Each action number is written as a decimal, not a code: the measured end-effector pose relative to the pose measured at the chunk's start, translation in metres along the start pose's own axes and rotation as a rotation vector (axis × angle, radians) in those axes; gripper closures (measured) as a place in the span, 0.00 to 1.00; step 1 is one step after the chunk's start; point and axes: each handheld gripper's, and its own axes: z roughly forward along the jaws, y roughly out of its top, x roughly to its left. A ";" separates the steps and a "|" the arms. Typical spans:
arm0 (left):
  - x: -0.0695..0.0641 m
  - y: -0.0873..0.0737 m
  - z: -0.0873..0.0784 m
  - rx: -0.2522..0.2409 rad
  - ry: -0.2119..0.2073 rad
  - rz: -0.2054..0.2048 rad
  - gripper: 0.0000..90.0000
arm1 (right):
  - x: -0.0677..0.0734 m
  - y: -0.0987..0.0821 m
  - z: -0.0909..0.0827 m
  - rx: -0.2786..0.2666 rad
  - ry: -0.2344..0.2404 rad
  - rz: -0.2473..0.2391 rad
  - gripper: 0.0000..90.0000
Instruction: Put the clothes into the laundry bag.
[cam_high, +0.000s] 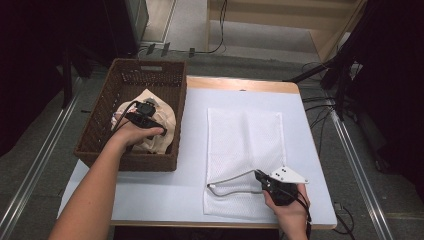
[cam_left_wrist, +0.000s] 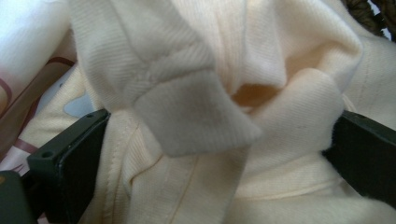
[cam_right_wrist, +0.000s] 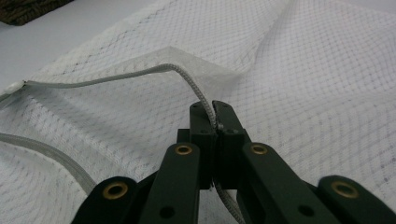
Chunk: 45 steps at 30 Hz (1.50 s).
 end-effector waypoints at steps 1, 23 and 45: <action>0.000 0.000 0.000 0.000 0.000 0.005 0.00 | 0.000 0.000 0.000 0.000 0.000 0.000 0.99; -0.004 0.011 -0.019 0.029 0.006 0.089 0.68 | 0.002 0.001 0.000 -0.004 0.002 0.005 0.99; 0.023 -0.017 -0.117 -0.581 -0.189 -0.077 0.72 | -0.001 0.002 -0.002 -0.025 0.013 0.006 1.00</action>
